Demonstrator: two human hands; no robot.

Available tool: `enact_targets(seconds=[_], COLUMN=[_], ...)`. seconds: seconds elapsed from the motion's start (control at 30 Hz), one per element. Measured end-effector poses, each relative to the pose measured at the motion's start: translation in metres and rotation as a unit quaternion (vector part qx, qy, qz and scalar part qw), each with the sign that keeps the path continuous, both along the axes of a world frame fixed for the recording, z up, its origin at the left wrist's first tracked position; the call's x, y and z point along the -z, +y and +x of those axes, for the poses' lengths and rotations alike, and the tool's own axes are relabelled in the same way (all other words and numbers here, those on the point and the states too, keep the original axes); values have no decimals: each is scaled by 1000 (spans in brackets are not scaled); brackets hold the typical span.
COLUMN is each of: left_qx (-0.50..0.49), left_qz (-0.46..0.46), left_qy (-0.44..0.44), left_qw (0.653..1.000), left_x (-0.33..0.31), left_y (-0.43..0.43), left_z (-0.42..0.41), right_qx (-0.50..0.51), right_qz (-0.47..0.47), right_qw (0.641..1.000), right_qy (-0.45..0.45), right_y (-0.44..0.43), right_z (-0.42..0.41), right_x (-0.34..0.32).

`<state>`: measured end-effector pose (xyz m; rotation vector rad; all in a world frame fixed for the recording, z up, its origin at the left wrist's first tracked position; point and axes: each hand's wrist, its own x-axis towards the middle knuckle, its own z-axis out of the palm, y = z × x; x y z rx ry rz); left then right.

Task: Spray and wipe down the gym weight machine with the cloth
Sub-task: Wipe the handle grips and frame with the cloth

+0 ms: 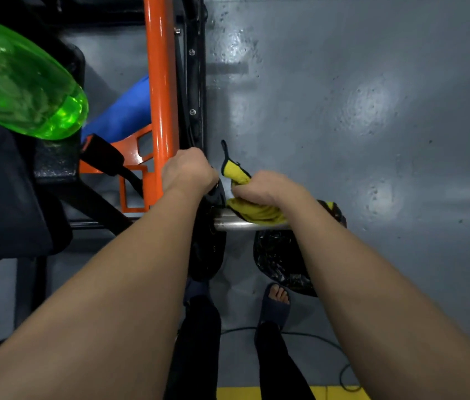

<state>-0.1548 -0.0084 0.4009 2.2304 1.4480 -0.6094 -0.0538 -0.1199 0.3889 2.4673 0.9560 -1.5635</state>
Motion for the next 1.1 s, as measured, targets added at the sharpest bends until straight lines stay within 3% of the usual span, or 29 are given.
enact_targets(seconds=[0.13,0.23,0.33,0.43,0.53,0.7,0.8,1.0,1.1], left_qx=[-17,-28,-31,-32,-30,-20,-36,-74,-95], left_qz=[15,10,4,9,22,51,89,124,112], left_qy=[-1,-2,2,7,-2,-29,-57,-106,-111], left_qw=[1000,1000,1000,999,999,998,994,984,983], left_x=[-1,0,-1,-3,-2,-3,-6,-13,-12], left_y=[-2,-2,-3,-3,-5,-15,-25,-43,-42], left_z=[-1,-1,1,1,1,-3,-15,-31,-32], right_qx=[138,146,41,-30,-91,-121,-159,-154,-104], right_qz=[-75,-74,5,129,204,357,370,206,105], right_qw=[971,966,996,990,970,894,867,938,988], right_qy=[182,198,83,-54,-97,-242,-294,-231,-43], right_y=[29,29,18,-10,-44,-104,-114,-60,-15], right_z=[-10,-8,-16,-37,-61,-102,-105,-79,-33], right_x=[23,32,23,10,9,40,50,17,9])
